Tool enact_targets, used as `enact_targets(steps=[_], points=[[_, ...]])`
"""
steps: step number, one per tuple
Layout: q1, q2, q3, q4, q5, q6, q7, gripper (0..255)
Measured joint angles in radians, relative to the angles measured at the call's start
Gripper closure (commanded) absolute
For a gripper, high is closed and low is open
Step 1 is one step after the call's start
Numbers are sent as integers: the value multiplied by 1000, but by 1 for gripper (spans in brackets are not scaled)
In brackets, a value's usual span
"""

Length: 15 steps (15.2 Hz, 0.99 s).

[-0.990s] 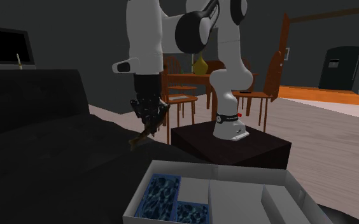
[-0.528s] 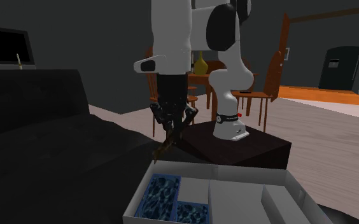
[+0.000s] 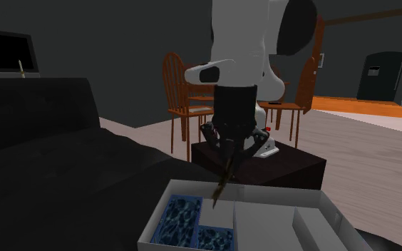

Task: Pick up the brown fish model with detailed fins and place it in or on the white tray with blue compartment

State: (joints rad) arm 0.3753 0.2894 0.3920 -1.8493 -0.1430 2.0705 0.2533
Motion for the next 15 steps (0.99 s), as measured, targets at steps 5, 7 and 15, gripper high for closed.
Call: enact_targets(steps=[5, 7, 15], points=[[56, 56, 15, 48, -26, 0, 78, 255], [60, 72, 12, 45, -34, 18, 85, 255], [69, 124, 0, 6, -62, 104, 105, 255]])
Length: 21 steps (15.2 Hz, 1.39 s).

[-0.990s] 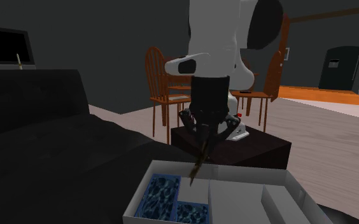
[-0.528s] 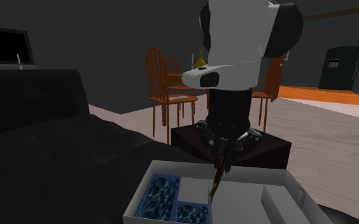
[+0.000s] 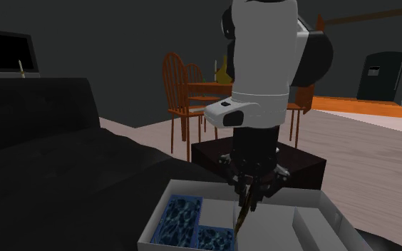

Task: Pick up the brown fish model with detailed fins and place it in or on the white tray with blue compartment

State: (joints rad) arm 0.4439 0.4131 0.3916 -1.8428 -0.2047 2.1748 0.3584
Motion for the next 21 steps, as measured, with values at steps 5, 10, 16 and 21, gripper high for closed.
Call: enact_targets(steps=[5, 10, 16, 21], points=[[1, 2, -1, -1, -3, 6, 2, 255], [1, 2, 0, -8, -2, 9, 2, 0], [-1, -22, 8, 32, 13, -52, -8, 0], [-6, -50, 14, 49, 28, -96, -18, 0]])
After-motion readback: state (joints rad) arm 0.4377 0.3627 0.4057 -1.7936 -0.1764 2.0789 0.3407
